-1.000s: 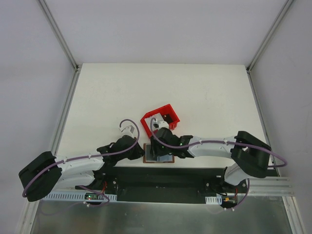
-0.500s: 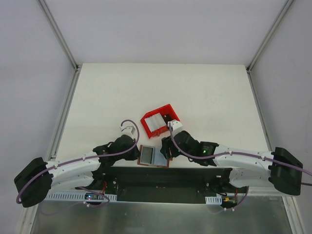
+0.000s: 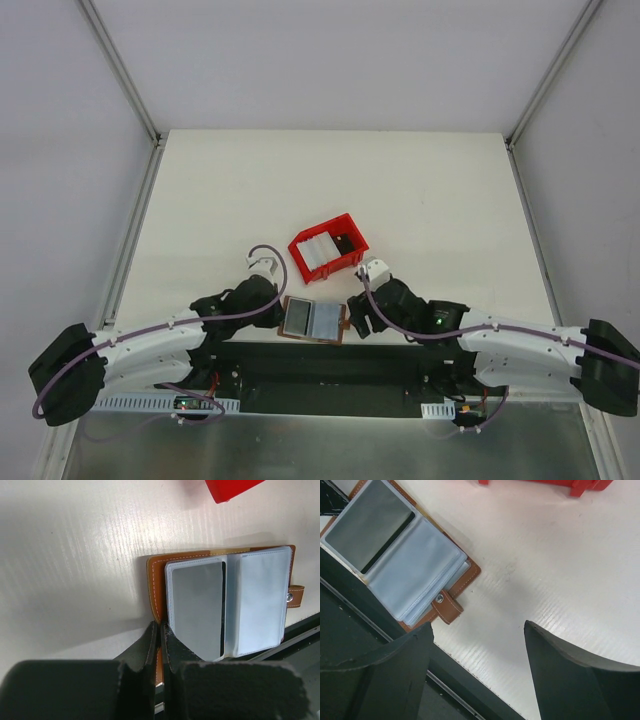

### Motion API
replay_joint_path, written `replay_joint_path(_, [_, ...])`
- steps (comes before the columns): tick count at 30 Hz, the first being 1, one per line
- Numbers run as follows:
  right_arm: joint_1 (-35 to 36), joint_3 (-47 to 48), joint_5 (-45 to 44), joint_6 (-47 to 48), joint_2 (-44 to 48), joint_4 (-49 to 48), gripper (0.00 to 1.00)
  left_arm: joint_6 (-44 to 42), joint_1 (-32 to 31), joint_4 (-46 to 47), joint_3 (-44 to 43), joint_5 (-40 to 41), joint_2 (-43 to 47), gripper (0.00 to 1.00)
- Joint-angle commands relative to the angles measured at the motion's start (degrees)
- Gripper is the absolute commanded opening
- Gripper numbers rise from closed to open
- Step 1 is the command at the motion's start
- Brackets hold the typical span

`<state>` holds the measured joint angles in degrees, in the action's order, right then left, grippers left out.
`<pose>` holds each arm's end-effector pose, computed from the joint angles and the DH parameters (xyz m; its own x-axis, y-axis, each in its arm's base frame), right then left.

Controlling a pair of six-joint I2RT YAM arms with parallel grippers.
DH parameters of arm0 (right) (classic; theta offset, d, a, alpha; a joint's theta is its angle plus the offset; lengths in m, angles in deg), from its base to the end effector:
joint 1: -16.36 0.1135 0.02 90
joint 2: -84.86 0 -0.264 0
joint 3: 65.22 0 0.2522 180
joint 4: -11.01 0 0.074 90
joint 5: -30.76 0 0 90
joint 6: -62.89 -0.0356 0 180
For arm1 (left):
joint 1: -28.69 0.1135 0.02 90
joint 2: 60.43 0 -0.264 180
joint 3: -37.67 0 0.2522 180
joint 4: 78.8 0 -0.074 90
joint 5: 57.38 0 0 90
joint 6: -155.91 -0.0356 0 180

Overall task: Put the credit cards into the card holder
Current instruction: Close the card holder at the center of the board.

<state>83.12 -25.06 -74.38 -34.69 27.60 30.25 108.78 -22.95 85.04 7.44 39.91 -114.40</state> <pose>0.0897 0.1852 0.1972 -0.3378 -0.4640 -0.8189 -0.7661 0.6410 -0.0472 0.1149 -0.1379 0.1553 -0.7798 -0.1021 -0.6176 0.2549 0.8493 -0.4623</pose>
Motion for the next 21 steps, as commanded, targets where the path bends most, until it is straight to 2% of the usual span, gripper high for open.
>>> replay_joint_path(1, [-0.3,0.2,-0.6,2.6,5.7,2.2,0.76,1.9,0.7,-4.5,0.3,2.1,2.5,0.00])
replay_joint_path(7, [-0.5,-4.8,-0.2,7.1,9.7,-3.4,0.76,-0.9,0.8,-6.8,-0.9,4.3,3.5,0.00])
replay_joint_path(15, [-1.4,-5.5,-3.8,14.9,9.4,-1.9,0.74,-0.7,1.0,-6.8,-0.1,6.2,4.0,0.00])
replay_joint_path(21, [-3.7,-6.3,0.6,15.4,8.9,-3.3,0.70,0.2,0.9,-6.9,-1.4,7.5,2.8,0.00])
